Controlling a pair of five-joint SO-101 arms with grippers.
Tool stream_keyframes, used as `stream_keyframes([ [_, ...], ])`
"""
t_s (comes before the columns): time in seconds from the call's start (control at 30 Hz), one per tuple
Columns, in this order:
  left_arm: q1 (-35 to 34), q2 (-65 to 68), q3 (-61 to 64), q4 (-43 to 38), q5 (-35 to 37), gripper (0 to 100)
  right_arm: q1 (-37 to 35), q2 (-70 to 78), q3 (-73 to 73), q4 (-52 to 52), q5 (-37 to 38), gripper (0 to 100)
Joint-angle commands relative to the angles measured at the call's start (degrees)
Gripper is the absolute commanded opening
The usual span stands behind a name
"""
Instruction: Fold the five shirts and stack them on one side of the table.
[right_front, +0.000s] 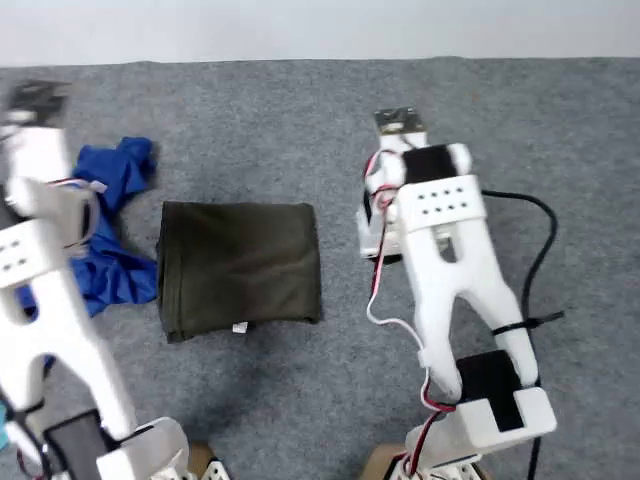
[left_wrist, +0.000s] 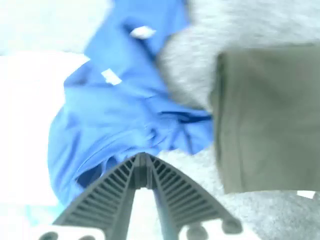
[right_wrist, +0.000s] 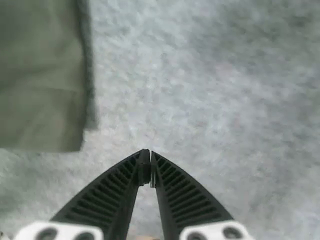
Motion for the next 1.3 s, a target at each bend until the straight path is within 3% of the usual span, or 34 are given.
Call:
stream_keyframes([
  [0.0, -3.08, -4.48, -2.07, 2.46, 0.62, 0, -4.44, -2.77, 2.11, -7.52, -4.31, 5.7],
  [0.2, -5.71, -7.03, -2.07, 2.9, 0.53, 0, -8.31, 5.85, 2.73, -15.08, -13.54, 23.4],
  [0.37, -6.15, -8.26, -0.66, 2.73, 0.62, 0, -12.0, 16.48, -6.15, -15.34, -17.05, 23.6],
  [0.6, -6.15, -14.24, 11.03, -2.46, 0.35, 0, -15.08, 28.79, -22.33, -14.9, -17.41, 23.7],
  [0.87, -5.8, -24.7, 22.64, -9.23, -1.93, 0, -14.73, 40.13, -37.19, -6.29, -17.58, 23.7],
  [1.27, -5.8, -27.08, 26.33, -10.73, -3.52, 0, -15.08, 47.34, -41.58, -5.85, -17.67, 23.6],
])
